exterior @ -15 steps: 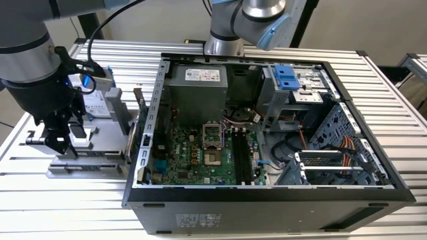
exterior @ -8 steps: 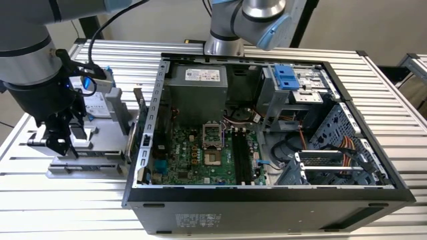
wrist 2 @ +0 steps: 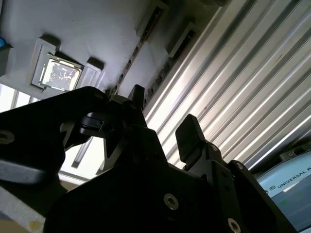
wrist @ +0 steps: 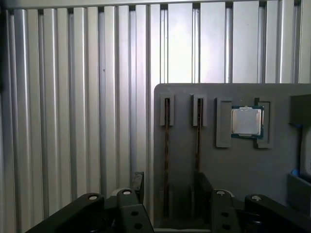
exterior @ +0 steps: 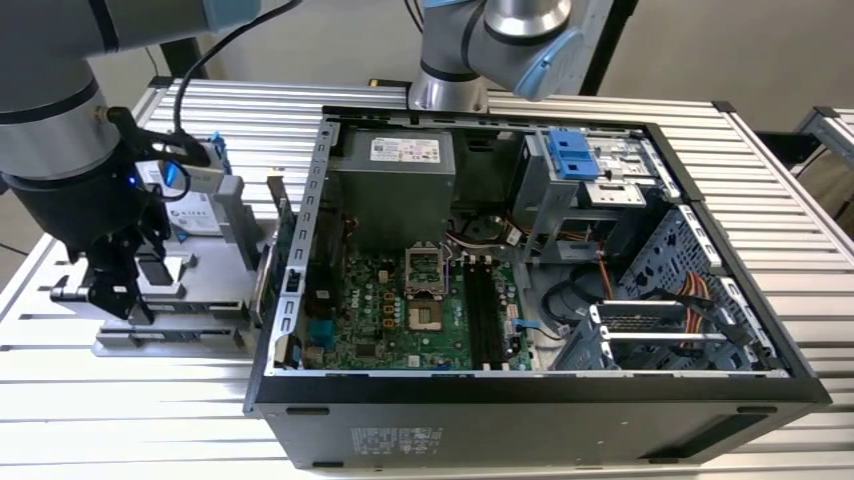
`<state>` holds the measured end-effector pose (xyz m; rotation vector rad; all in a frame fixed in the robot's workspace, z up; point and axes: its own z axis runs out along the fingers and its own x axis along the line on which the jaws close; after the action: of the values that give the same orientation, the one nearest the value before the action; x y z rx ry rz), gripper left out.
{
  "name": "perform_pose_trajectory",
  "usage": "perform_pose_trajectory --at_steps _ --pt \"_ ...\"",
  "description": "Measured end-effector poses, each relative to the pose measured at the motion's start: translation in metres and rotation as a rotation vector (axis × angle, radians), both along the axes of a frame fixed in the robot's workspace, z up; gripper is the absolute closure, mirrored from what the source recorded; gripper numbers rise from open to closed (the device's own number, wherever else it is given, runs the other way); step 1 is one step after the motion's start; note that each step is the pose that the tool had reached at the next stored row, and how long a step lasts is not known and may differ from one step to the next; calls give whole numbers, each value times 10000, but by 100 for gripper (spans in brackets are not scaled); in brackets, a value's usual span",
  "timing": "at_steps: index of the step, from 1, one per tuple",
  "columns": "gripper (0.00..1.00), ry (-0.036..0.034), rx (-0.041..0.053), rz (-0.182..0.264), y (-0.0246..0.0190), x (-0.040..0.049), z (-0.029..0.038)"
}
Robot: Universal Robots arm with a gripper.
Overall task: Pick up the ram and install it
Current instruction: 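Pick up the ram and move it above insertion slot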
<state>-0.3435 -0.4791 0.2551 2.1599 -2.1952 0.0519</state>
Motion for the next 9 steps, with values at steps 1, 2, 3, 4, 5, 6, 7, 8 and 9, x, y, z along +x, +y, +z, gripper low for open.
perform_pose_trajectory --at_steps 1,2,3,4,5,6,7,8,9 --pt "0 1 -8 -8 -1 0 -8" --pt "0 2 -19 -24 -1 0 -16" --pt "0 1 -30 -46 -1 1 -26" --pt "0 2 -41 -71 -1 1 -34" --pt "0 1 -50 -98 -1 0 -43" --pt "0 2 -58 -119 -1 0 -50" --pt "0 2 -65 -133 -1 0 -57" --pt "0 2 -69 -140 -1 0 -64" --pt "0 2 -71 -146 -1 0 -70"
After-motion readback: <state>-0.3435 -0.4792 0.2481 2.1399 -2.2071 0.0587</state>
